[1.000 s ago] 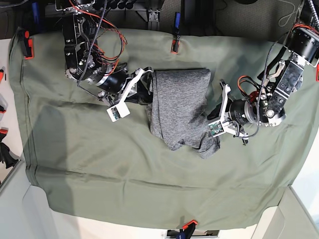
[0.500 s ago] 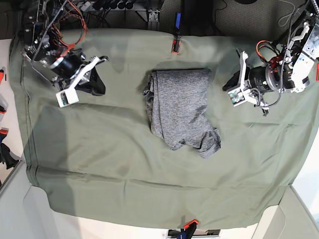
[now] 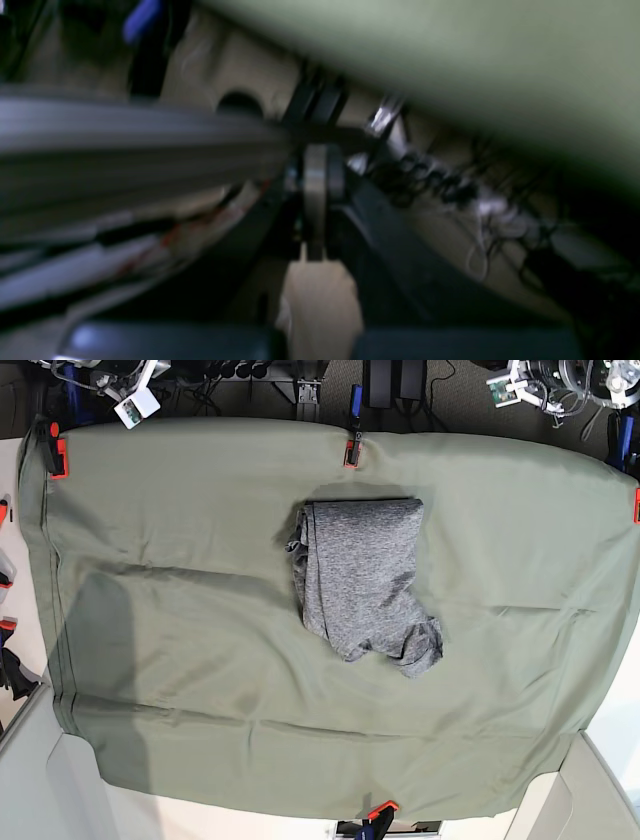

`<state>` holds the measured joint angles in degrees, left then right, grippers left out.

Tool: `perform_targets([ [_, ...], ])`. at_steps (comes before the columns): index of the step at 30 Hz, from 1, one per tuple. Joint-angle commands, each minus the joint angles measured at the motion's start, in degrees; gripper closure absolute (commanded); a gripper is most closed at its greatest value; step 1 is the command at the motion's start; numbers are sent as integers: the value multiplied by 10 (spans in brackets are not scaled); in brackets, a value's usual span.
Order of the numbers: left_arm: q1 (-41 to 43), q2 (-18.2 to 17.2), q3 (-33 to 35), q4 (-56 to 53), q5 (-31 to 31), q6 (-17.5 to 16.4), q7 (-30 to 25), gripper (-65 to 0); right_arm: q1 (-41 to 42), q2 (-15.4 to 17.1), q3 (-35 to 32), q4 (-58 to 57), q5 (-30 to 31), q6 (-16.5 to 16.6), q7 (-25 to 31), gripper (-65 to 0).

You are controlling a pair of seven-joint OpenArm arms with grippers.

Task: Fold the T-shirt properly

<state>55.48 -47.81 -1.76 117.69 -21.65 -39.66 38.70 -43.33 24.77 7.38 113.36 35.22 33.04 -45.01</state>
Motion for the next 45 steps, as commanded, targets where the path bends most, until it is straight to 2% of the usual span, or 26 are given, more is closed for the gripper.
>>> perform_targets([
  [1,22,-7,-4,6,25,-3,-27,0,-13,16,-6,8,-7,4,11,0],
  [3,47,-7,-3,0,85,-3,-70,0,-24,39,-30,5,-47,4,12,0],
  [6,48,-8,16,-29,154,-3,-106,0,-21,74,-85,-14,-107,4,22,0],
  [11,2,-8,95,-142,258,-3,-152,0,16,119,-196,-74,-205,2,62,0],
  [16,-90,8,216,-300,344,-3,-212,0,97,123,-312,-184,-273,2,62,0],
  [20,-184,55,305,-429,378,40,-220,0,180,121,-405,-286,-280,-12,83,0],
  [24,-269,119,356,-550,360,75,-239,0,252,96,-472,-385,-304,-14,90,0],
  [28,-343,194,363,-675,317,75,-252,0,317,56,-508,-487,-318,-14,95,0],
  [32,-416,257,363,-797,315,79,-252,0,369,13,-514,-575,-318,-16,111,0],
  [34,-449,281,363,-854,301,116,-245,0,387,-7,-514,-609,-318,-18,109,0],
  [36,-479,300,363,-897,274,150,-232,0,399,-24,-514,-634,-318,-19,88,0],
  [37,-492,308,363,-913,250,153,-220,0,402,-32,-513,-644,-318,-23,74,0],
  [41,-526,328,363,-927,153,136,-168,0,404,-56,-513,-666,-317,-29,24,0],
  [45,-536,339,363,-925,98,135,-145,0,401,-68,-513,-677,-312,-29,-19,0],
])
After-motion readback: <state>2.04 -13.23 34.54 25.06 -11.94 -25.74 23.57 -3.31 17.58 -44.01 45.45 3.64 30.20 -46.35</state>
